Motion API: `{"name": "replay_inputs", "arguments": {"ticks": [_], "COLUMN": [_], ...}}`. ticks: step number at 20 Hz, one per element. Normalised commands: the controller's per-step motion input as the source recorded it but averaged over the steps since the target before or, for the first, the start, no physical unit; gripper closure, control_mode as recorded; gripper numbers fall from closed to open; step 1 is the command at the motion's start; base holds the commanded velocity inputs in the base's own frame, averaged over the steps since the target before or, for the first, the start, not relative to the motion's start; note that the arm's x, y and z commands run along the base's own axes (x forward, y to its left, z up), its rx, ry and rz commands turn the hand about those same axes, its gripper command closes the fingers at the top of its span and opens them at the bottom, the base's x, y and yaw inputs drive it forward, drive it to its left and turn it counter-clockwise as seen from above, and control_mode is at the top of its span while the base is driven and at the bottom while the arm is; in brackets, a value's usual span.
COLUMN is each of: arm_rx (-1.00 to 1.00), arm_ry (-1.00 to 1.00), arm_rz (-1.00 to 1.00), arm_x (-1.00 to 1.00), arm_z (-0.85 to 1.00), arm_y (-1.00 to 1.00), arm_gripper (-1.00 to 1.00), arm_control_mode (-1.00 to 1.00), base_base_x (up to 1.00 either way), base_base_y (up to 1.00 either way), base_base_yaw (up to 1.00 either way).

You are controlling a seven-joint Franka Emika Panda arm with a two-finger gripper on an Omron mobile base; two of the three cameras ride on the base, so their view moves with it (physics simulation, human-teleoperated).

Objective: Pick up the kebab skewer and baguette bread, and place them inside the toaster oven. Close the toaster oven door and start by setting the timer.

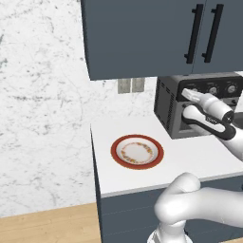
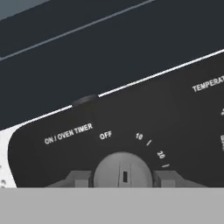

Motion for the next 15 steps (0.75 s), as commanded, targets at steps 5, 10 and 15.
{"name": "replay_inputs", "arguments": {"ticks": [5,10,15], "arm_rx": [0.22,0.25,0.27], "arm_ry": [0.01,0.0,0.0], "arm_rz": [0.0,0.0,0.0], "arm_x": [0.0,0.0,0.0], "arm_z": [-0.01,-0.07,-0.16], "arm_y": [0.12,0.15,0.15], "arm_gripper": [1.0,1.0,1.0], "arm_control_mode": [-1.0,-1.0,-1.0], "base_base_x": [0.0,0.0,0.0], "base_base_y": [0.0,0.0,0.0], "base_base_yaw": [0.0,0.0,0.0]}}
